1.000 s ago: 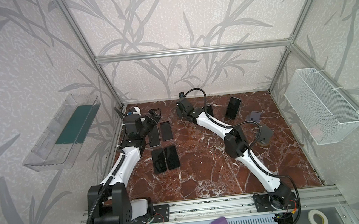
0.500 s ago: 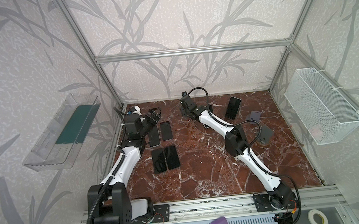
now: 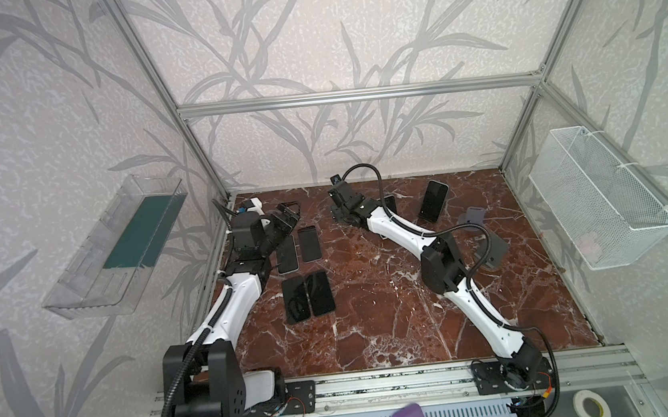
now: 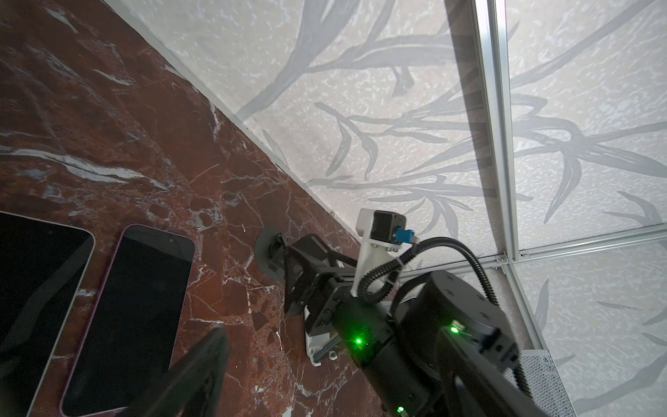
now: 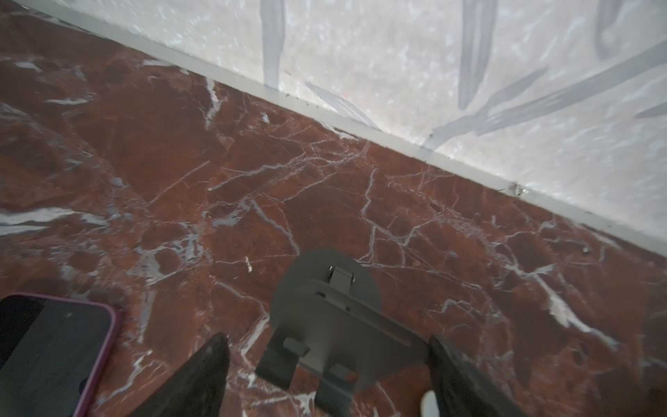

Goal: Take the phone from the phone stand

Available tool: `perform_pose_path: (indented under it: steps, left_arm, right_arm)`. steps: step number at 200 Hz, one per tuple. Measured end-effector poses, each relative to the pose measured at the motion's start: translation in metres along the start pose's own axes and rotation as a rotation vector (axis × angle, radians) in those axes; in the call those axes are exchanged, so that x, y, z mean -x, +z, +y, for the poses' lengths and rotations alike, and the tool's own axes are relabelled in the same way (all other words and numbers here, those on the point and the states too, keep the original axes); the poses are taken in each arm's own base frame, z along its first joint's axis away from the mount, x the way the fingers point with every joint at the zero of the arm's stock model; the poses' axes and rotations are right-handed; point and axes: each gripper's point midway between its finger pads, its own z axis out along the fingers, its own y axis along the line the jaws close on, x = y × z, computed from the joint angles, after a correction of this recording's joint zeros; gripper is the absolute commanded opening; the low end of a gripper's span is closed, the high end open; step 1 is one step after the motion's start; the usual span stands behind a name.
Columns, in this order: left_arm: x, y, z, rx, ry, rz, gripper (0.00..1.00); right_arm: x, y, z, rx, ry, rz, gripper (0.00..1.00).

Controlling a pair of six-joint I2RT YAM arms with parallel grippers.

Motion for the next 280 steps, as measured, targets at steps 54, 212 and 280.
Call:
perform_pose_path:
  steps: [54, 212, 280]
  left_arm:
    - [0.000, -0.005, 0.006, 0.040, 0.008, -0.007, 0.90]
    - [-0.085, -0.006, -0.071, -0.151, 0.076, 0.192, 0.90]
    - [-0.107, 0.003, -0.069, -0.142, 0.054, 0.255, 0.90]
  right_arm:
    - [0.100, -0.086, -0.036, -0.065, -0.001, -0.198, 0.97]
    - [-0.078, -0.249, -0.105, -0.052, -0.026, -0.258, 0.94]
    - [-0.120, -0.245, -0.109, -0.050, -0.056, -0.306, 0.90]
